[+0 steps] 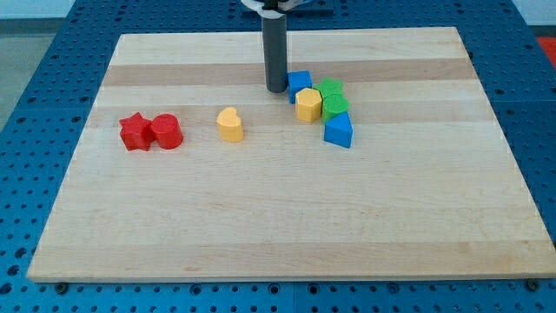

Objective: Slide the yellow heart towards the blue cube

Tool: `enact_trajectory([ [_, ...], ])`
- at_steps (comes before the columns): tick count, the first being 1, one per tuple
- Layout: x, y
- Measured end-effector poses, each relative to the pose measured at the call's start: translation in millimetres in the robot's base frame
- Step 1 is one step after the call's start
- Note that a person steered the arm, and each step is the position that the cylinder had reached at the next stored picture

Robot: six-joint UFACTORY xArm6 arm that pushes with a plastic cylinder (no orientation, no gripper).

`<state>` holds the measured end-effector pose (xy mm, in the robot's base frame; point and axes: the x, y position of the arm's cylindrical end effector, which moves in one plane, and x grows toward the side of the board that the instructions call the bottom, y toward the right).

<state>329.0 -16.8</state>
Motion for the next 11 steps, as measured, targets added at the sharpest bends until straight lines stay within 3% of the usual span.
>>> enact_trajectory([
  [2, 0, 7],
  [7, 27, -97],
  [11, 80, -102],
])
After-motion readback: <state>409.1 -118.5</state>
